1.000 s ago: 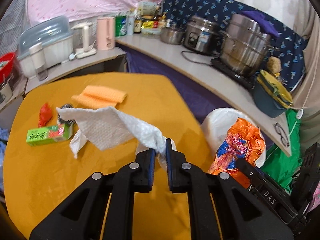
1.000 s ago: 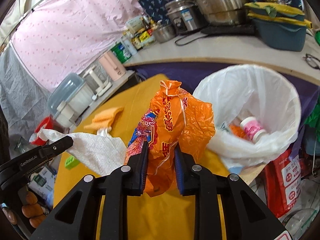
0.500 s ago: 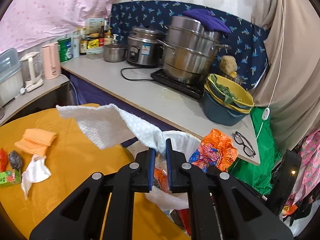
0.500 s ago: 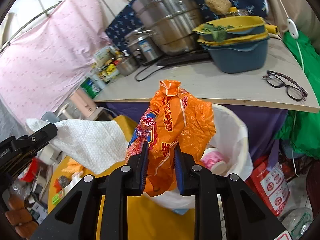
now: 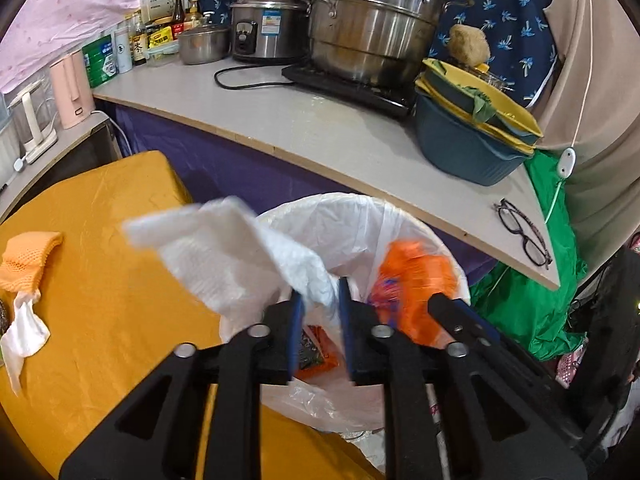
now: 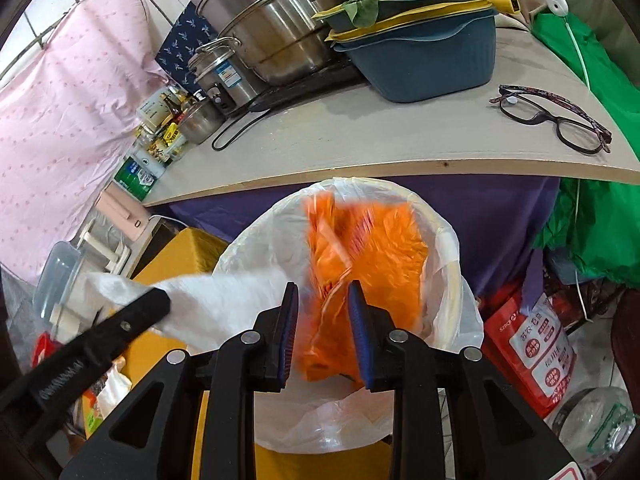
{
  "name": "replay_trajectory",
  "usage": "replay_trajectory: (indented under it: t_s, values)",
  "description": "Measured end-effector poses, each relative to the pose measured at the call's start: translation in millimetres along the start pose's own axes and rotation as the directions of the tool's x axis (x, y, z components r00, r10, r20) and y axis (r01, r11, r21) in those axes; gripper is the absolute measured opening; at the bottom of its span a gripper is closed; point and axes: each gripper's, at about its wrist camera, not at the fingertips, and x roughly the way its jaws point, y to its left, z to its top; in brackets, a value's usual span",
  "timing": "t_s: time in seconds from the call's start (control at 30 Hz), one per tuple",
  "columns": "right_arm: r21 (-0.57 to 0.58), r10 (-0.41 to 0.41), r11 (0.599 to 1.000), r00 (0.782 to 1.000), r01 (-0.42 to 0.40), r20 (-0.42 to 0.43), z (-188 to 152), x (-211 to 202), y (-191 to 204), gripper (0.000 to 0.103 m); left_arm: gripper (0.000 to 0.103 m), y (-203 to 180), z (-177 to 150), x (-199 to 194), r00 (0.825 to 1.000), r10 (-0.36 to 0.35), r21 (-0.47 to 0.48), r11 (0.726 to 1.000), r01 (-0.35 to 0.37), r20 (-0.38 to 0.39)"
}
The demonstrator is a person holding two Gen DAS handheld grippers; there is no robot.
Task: Collect trash
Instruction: 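Carry the paper towel and snack bag over the white bin and open both grippers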
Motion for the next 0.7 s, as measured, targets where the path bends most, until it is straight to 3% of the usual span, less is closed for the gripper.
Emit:
replay_trajectory:
  t_s: [0.07, 0.3, 0.7]
  values:
    - [-0.005, -0.006, 1.0, 1.0, 0.006, 0.013, 1, -4, 1, 0.033, 0.041, 3, -2, -2, 1.0, 0.018, -0.008, 1.0, -0.018, 0.013]
    - [-0.022, 0.014, 1.0, 0.998, -0.012, 0.061, 6, -26, 15, 0.035, 0.064, 12, -2, -18, 0.998, 0.045, -0.033, 0.998, -0.044, 0.051]
    - [-0.091, 0.077, 0.993, 0.993, -0.07, 0.084, -2, -55, 62, 0.039, 0.068, 38, -7, -57, 0.991, 0.088, -0.082, 0.993, -0.079, 0.105]
